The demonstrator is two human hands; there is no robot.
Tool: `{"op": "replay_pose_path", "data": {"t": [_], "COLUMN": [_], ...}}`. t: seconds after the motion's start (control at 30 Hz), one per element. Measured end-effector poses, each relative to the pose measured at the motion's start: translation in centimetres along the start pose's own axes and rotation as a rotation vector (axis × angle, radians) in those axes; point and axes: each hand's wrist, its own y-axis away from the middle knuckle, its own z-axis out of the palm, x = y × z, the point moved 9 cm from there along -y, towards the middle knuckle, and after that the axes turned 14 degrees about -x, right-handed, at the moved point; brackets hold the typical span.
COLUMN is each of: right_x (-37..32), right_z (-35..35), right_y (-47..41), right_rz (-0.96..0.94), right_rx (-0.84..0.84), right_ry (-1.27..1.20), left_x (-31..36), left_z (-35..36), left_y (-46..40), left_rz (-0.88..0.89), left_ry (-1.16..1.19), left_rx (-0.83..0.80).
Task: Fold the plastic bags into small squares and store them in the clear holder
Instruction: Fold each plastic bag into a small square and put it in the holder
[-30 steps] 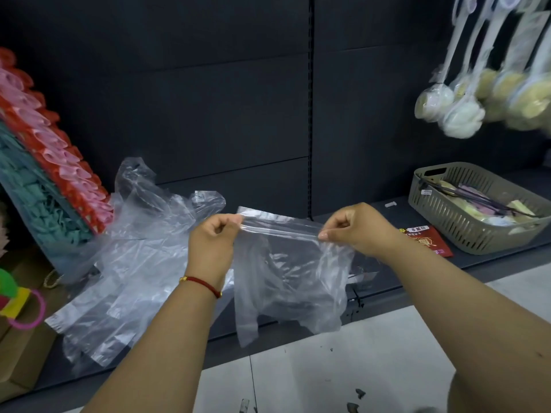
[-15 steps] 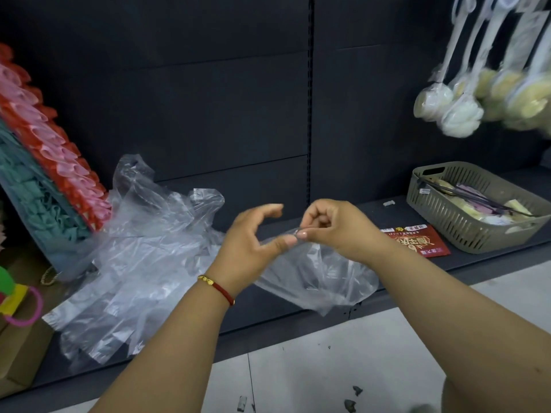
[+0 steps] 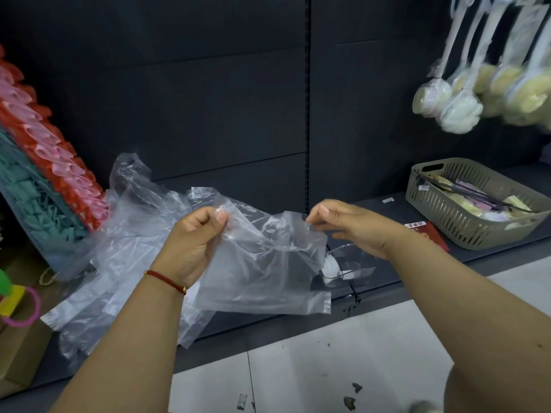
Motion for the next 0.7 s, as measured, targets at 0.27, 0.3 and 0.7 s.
{"op": "replay_pose_path", "data": {"t": [0.27,0.3,0.7], "right_x": [1.6,1.3,0.3], "right_z": [1.9,1.9,-2.6], "right_y": [-1.5,-1.5,-0.3], "right_rz": [-0.067,-0.113,-0.225], "right_rx": [-0.117,-0.129,0.263], "right_ry": [-0.211,-0.226,-0.196], "left_x": [-0.2,-0.3,0.1], "left_z": [-2.5,-2.9,-9.7], "left_y": [1.0,1.3,4.6], "left_rz": [-0.019,-0.025,-0.035], "left_ry": [0.204,0.202,-0.223], "left_rx": [0.022,0.068,0.647]}}
